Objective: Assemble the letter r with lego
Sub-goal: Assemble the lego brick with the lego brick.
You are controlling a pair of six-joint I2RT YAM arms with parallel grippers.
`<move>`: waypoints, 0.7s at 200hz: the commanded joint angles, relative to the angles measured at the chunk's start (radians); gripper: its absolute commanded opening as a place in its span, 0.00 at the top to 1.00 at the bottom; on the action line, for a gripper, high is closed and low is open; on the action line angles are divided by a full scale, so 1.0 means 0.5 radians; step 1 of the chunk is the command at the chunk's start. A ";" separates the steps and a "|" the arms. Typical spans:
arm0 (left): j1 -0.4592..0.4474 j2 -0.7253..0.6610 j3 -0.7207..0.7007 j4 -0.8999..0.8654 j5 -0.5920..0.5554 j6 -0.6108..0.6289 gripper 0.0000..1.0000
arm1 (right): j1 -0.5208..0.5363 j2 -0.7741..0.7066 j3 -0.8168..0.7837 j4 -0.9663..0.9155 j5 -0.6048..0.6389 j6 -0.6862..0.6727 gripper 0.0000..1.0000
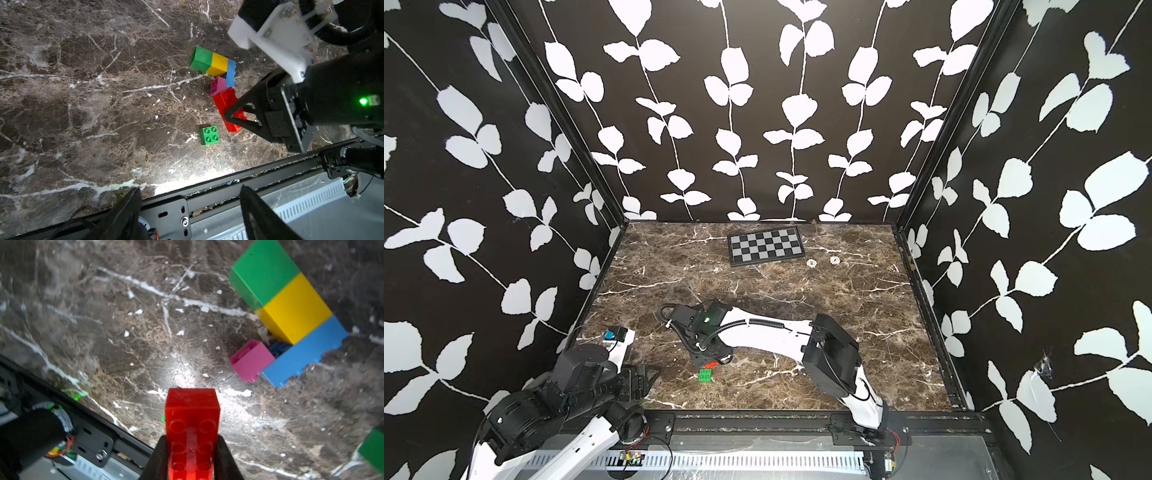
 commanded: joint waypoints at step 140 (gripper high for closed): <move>-0.006 -0.068 -0.034 0.029 0.038 0.033 0.22 | 0.033 0.160 -0.026 0.137 0.068 0.614 1.00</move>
